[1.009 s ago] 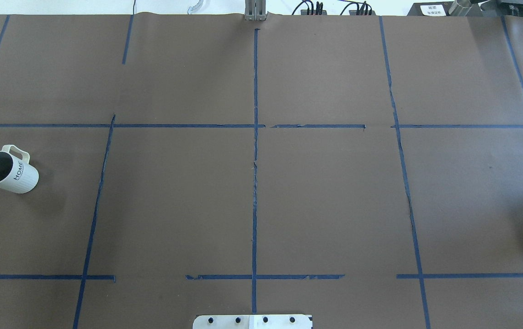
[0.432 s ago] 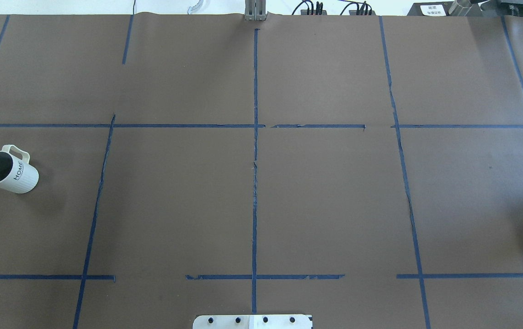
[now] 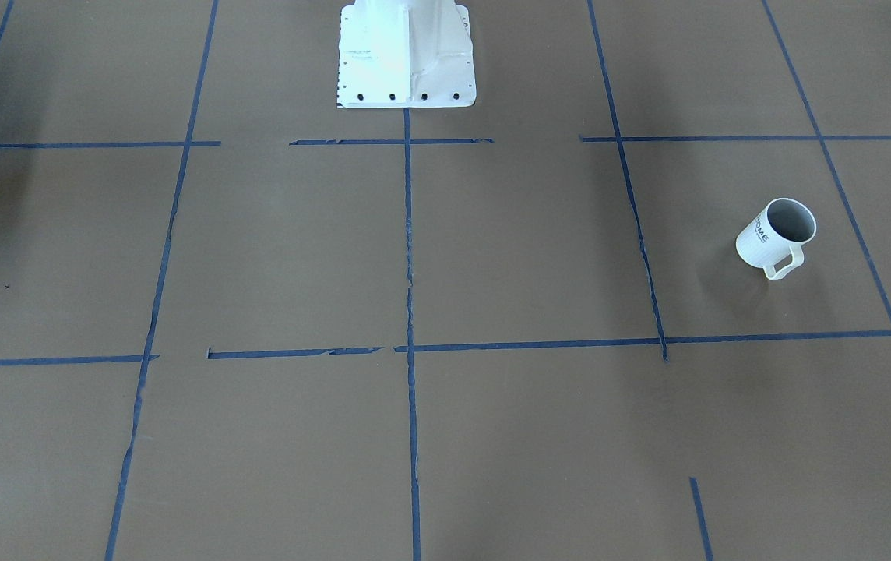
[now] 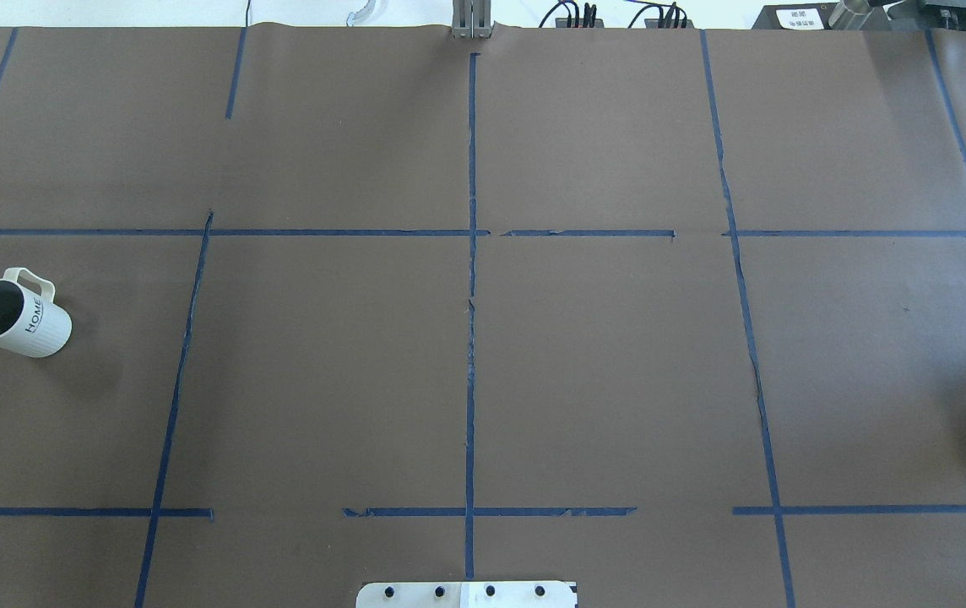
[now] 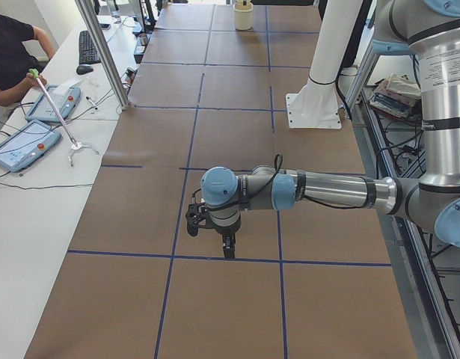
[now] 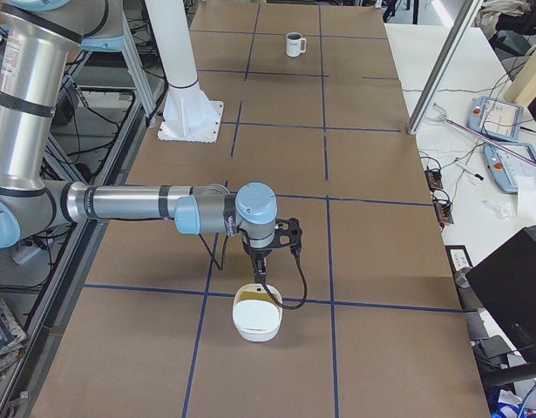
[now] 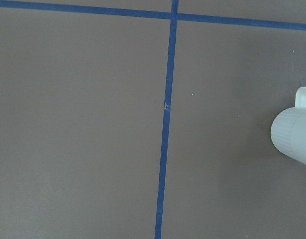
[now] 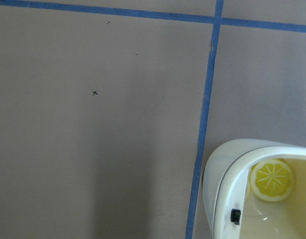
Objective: Left arm hands cup to right arm to dump lemon
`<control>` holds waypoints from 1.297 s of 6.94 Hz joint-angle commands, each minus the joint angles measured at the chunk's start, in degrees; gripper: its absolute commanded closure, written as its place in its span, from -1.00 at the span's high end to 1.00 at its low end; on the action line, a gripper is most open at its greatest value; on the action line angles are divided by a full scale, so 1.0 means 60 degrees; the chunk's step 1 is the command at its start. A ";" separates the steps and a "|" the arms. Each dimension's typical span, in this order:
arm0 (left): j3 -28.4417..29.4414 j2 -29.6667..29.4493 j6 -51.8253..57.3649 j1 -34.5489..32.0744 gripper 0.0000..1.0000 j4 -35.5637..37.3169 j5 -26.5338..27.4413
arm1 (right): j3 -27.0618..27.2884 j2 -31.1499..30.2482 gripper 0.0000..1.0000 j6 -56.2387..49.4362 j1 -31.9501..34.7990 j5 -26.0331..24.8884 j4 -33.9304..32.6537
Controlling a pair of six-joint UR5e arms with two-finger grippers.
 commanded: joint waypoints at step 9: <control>-0.0331 0.0025 0.0009 -0.0014 1.00 0.0008 -0.0105 | 0.0003 0.0087 1.00 0.0090 -0.0001 -0.0056 0.0041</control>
